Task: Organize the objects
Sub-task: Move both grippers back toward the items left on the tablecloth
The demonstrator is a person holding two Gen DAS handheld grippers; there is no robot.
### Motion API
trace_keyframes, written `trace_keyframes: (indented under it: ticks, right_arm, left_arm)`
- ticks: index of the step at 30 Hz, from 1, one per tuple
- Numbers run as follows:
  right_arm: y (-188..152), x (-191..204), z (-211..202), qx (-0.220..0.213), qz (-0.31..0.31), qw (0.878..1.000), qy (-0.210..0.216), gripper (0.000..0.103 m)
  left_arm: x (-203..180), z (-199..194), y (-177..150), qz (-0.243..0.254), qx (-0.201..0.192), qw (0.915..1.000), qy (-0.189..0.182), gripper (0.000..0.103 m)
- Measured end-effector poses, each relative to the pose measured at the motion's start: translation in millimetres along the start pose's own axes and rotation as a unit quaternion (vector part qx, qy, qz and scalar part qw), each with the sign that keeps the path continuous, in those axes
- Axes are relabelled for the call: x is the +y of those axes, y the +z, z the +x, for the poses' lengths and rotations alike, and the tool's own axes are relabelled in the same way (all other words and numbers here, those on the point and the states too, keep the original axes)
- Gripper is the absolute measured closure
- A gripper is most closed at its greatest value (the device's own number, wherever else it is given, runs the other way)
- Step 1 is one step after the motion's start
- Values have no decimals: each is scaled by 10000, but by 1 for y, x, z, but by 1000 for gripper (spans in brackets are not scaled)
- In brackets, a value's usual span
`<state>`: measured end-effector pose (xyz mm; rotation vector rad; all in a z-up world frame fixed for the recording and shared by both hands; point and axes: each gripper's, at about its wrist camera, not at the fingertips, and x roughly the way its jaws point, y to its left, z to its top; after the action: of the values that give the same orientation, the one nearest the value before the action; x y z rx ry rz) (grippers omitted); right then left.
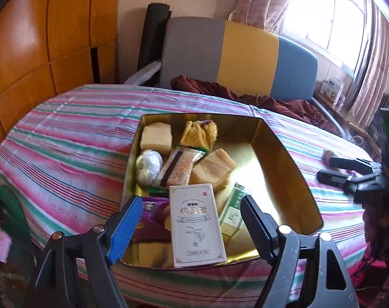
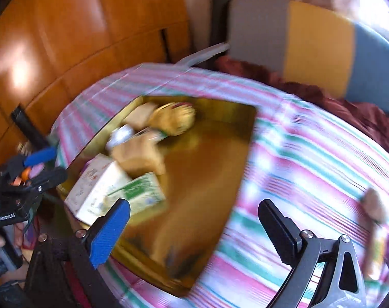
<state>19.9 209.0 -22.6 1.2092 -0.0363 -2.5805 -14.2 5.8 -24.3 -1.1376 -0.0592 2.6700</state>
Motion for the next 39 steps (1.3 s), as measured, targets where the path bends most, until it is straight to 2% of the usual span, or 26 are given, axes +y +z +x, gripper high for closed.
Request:
trace_keyframes:
  ticks: [5,8,11,12,15,16,17,18,21,23,25,29,33,36,39]
  right_arm:
    - [-12,-80,-37,-174,752,9937,-812,2]
    - [-25,-137,-64,-347,1379,9792,-1444,2]
    - [-44,-198,-91,-573,2167,9507,-2145,2]
    - [-52,-218,-100,-645,2483,9371,-2368,2]
    - [-80,-272,-122,-802,3625,8842,-2834,2]
    - [-88,-285,-127,-871,4029,8660,-2831,2]
    - [-93,-293,-133,-978,4310,8537,-2755,2]
    - [-97,-297,-136,-1033,4467,8472,-2684,2]
    - [-99,-299,-136,-1004,4591,8442,-2578,2]
    - [-98,-298,-137,-1086,4623,8459,-2429,2]
    - [-99,-298,-142,-1221,4659,8424,-2416,2]
    - [-116,-305,-160,-1609,5034,8176,-2284,1]
    - [-131,-312,-171,-1904,5437,7925,-2005,1]
    - [-136,-315,-173,-2010,5582,7837,-1838,1]
    - [-138,-316,-172,-2046,5640,7820,-1688,1]
  left_arm:
    - [-6,-5,2,-20,-116,9995,-293,32]
    - [-21,-9,9,120,-181,9986,-484,33]
    - [-43,-9,16,382,-177,9968,-677,34]
    - [-52,-9,18,478,-154,9961,-727,34]
    - [-84,-4,22,803,-50,9924,-936,35]
    - [-98,-2,22,914,0,9902,-1053,35]
    - [-110,1,22,1012,50,9882,-1149,36]
    - [-126,4,22,1134,118,9853,-1270,36]
    - [-165,15,20,1407,345,9773,-1547,37]
    - [-192,25,18,1524,566,9717,-1712,40]
    - [-219,35,17,1615,772,9659,-1870,41]
    - [-261,57,10,1790,1043,9563,-2063,42]
    - [-296,86,6,1886,1341,9501,-2094,42]
    - [-318,114,4,1849,1618,9471,-2064,42]
    - [-339,139,2,1758,1835,9462,-2005,42]
